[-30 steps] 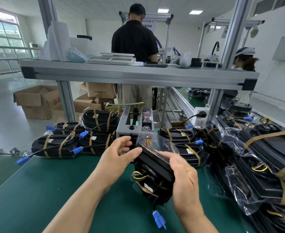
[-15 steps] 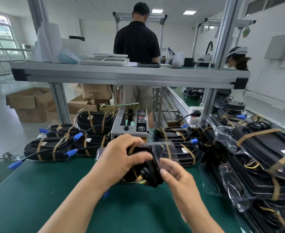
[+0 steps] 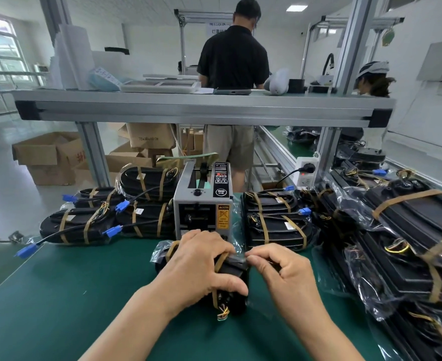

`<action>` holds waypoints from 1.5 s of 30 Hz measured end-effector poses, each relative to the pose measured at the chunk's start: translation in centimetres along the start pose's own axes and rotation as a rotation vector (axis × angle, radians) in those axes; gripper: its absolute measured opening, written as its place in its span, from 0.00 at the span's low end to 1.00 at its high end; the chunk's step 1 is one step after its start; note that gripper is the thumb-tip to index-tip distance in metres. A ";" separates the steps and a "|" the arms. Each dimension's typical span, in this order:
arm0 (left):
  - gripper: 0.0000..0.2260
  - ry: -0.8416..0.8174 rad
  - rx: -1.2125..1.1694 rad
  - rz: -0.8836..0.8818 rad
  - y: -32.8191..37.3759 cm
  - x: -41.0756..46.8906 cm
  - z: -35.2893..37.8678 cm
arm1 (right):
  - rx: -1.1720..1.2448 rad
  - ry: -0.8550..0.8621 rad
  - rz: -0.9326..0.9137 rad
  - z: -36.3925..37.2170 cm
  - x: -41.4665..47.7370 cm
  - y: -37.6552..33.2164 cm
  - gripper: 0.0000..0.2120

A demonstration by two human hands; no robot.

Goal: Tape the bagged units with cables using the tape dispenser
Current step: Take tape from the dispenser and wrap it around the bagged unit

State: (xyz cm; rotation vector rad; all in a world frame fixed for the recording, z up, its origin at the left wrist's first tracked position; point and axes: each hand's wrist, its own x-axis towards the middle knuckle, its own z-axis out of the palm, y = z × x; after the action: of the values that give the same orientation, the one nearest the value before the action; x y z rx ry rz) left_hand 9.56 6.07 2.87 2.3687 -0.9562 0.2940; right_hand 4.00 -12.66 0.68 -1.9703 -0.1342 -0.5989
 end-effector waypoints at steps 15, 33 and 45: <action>0.06 0.636 -0.549 -0.695 -3.1 0.3 -1.6 | -0.133 0.285 0.064 1.1 -1.6 1.0 0.13; 0.09 0.428 -1.162 -1.296 -6.6 8.2 0.0 | -0.077 0.255 0.078 2.5 -3.1 0.0 0.09; 0.08 0.806 -1.065 -1.080 -3.9 5.9 0.6 | -0.063 0.183 0.095 2.1 -3.7 0.2 0.10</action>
State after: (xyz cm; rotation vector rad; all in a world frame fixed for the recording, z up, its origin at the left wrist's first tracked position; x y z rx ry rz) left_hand 16.54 4.69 3.09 1.2464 0.5107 0.1817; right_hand 1.53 -10.31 -1.91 -1.9598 0.0917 -0.7249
